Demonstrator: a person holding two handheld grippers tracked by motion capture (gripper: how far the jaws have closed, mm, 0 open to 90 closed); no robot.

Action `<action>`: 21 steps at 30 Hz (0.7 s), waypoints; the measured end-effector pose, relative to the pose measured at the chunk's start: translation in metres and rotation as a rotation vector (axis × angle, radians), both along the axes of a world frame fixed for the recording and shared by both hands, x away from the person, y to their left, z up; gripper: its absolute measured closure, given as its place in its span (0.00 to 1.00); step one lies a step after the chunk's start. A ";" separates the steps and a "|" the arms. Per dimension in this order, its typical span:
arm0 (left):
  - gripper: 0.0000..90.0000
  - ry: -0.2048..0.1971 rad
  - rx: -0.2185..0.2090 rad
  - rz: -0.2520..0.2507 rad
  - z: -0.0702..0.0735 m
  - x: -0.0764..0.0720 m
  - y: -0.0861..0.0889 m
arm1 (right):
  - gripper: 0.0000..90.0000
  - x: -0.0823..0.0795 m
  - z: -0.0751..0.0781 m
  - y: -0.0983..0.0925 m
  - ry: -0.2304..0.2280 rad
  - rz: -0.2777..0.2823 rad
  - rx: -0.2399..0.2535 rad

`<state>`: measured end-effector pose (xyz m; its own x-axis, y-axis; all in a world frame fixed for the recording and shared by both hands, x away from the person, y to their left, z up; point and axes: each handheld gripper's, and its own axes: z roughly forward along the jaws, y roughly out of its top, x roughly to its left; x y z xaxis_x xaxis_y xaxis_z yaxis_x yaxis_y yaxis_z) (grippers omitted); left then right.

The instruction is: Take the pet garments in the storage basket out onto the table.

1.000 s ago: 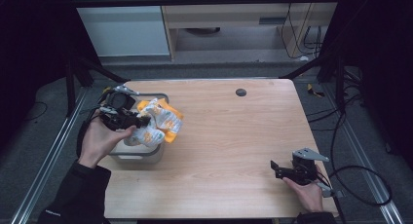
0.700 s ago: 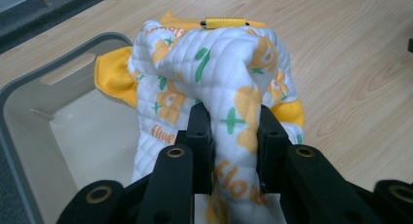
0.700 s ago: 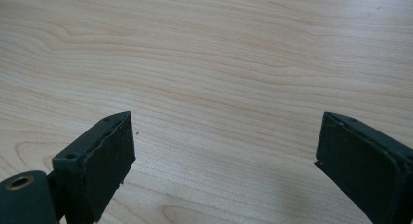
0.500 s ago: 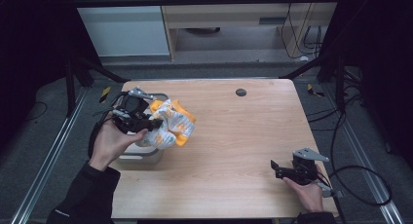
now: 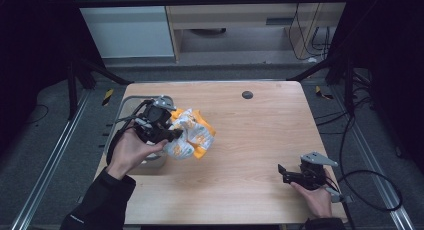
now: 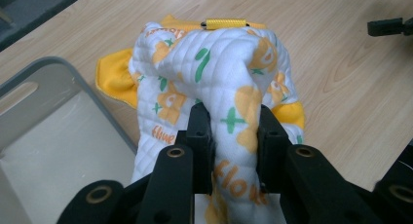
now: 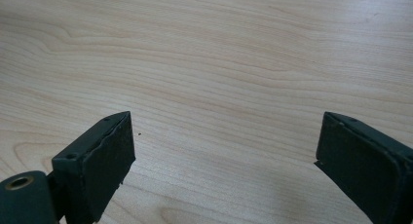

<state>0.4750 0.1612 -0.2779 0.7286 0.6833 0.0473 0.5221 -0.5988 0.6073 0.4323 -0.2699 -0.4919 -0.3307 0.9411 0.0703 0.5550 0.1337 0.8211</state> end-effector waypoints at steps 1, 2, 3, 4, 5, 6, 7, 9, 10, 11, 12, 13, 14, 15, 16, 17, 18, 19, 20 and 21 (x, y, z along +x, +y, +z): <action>0.81 0.002 -0.002 -0.008 -0.001 0.000 -0.003 | 0.08 0.000 0.000 0.000 0.000 0.000 0.000; 0.81 0.005 -0.002 -0.012 -0.002 0.000 -0.004 | 0.08 0.000 0.000 0.000 -0.003 0.000 -0.003; 0.81 0.006 0.000 -0.021 -0.003 0.000 -0.007 | 0.08 0.000 0.000 0.000 -0.004 -0.001 -0.004; 0.81 0.007 0.001 -0.024 -0.004 0.000 -0.008 | 0.08 0.000 0.000 0.000 -0.008 0.000 -0.007; 0.81 0.007 0.002 -0.031 -0.006 0.000 -0.011 | 0.08 0.000 0.000 0.000 -0.007 0.000 -0.004; 0.81 0.010 0.002 -0.035 -0.007 0.000 -0.013 | 0.08 0.000 0.000 0.000 -0.008 0.001 -0.005; 0.81 0.014 0.003 -0.044 -0.009 0.000 -0.016 | 0.08 0.000 0.000 0.000 -0.014 0.001 -0.010; 0.81 0.017 0.008 -0.054 -0.012 -0.001 -0.020 | 0.08 0.000 0.000 0.000 -0.014 0.000 -0.010; 0.81 0.017 0.008 -0.054 -0.012 -0.001 -0.020 | 0.08 0.000 0.000 0.000 -0.014 0.000 -0.010; 0.81 0.017 0.009 -0.058 -0.014 -0.001 -0.022 | 0.08 0.000 0.000 -0.001 -0.018 -0.001 -0.013; 0.81 0.016 0.011 -0.059 -0.015 -0.001 -0.024 | 0.08 0.000 0.000 -0.001 -0.019 0.000 -0.014; 0.81 0.017 0.014 -0.063 -0.016 -0.001 -0.026 | 0.08 0.000 0.000 -0.001 -0.019 0.000 -0.014; 0.81 0.019 0.016 -0.067 -0.017 -0.002 -0.029 | 0.08 0.000 0.000 -0.001 -0.021 0.000 -0.015; 0.81 0.020 0.018 -0.073 -0.018 -0.002 -0.030 | 0.08 0.000 0.000 -0.001 -0.027 0.001 -0.020; 0.81 0.021 0.017 -0.077 -0.020 -0.002 -0.032 | 0.08 0.000 0.000 -0.001 -0.032 0.001 -0.022; 0.81 0.023 0.017 -0.084 -0.021 -0.002 -0.034 | 0.08 0.000 0.000 -0.001 -0.032 0.001 -0.022; 0.81 0.026 0.018 -0.087 -0.022 -0.002 -0.035 | 0.08 0.000 0.000 -0.001 -0.035 0.000 -0.025; 0.81 0.027 0.019 -0.090 -0.024 -0.002 -0.037 | 0.08 0.000 0.000 -0.001 -0.036 -0.001 -0.026; 0.81 0.027 0.018 -0.090 -0.026 -0.002 -0.038 | 0.08 0.000 0.000 -0.001 -0.037 -0.001 -0.025; 0.81 0.030 0.021 -0.094 -0.028 -0.001 -0.039 | 0.08 -0.001 0.001 -0.001 -0.036 -0.003 -0.024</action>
<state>0.4740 0.1217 -0.3056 0.7909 0.6108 0.0380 0.4805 -0.6582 0.5795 0.4317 -0.2707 -0.4911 -0.3302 0.9432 0.0362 0.5255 0.1518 0.8371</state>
